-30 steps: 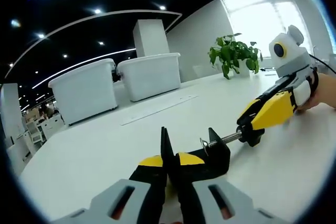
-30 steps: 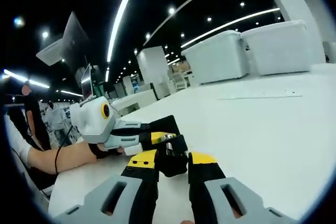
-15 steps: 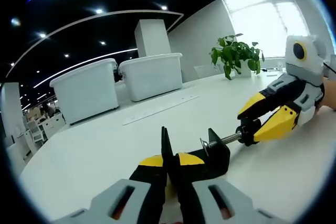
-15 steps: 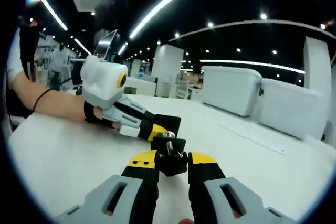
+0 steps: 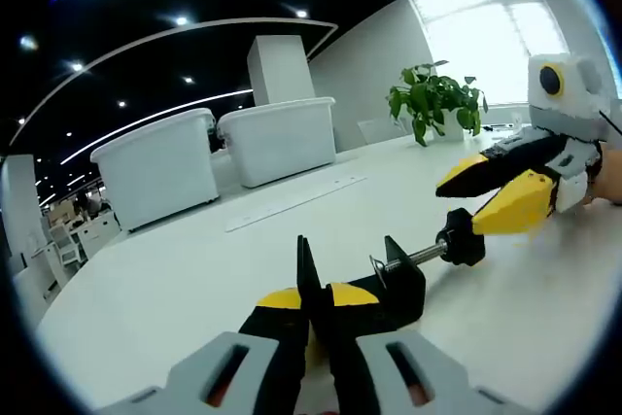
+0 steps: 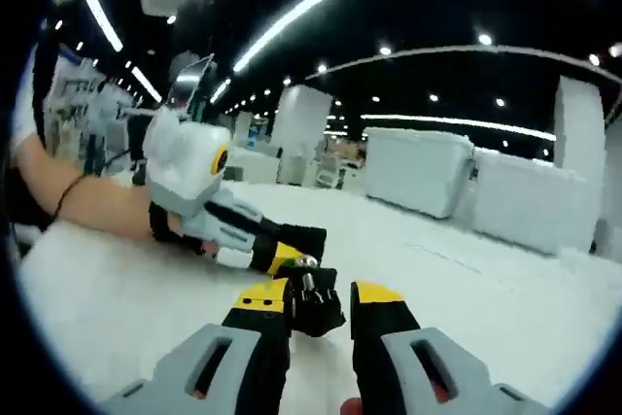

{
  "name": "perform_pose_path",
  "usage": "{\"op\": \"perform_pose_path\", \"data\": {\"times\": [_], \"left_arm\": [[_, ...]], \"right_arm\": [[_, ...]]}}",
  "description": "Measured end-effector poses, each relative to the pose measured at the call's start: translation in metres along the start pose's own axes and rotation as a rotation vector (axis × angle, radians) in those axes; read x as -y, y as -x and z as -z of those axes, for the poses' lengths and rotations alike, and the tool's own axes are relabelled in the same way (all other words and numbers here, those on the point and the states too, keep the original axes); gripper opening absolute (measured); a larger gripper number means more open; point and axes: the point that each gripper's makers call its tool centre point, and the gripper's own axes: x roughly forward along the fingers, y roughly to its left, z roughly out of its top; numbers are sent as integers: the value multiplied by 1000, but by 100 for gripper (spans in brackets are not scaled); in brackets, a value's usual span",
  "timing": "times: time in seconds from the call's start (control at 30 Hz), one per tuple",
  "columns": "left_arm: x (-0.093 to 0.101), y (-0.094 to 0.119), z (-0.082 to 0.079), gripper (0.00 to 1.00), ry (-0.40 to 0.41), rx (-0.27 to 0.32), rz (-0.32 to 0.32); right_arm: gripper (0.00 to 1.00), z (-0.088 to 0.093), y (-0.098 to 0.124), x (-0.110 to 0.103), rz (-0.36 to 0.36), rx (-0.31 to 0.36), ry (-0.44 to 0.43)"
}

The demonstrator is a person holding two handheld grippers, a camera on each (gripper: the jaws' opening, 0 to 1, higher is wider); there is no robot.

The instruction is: Clamp the fixed fixture on the desktop, loosen the retaining clip, secure it to the edge of the desk, and tighten the retaining clip.

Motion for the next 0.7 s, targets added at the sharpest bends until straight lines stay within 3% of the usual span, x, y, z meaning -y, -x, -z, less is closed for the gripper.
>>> {"op": "perform_pose_path", "data": {"times": [0.07,0.1,0.2,0.3,0.37,0.5,0.57,0.7], "left_arm": [[0,0,0,7,0,0,-1],[0,0,0,7,0,0,0],[-1,-1,0,7,0,-1,1],[-2,-2,0,7,0,-1,0],[-2,-2,0,7,0,0,0],[-1,-1,0,7,0,0,0],[-1,-1,0,7,0,0,0],[-1,-1,0,7,1,0,0]], "right_arm": [[28,-5,5,8,-2,24,-172],[28,-1,6,12,1,8,-214],[26,10,4,13,-16,-47,-245],[26,29,-2,8,-45,-166,-202],[25,36,-7,0,-44,-197,-155],[22,34,-7,6,-29,-177,-181],[21,33,-7,-2,-43,-160,-106],[20,32,-6,-2,-55,-142,-67]]}}
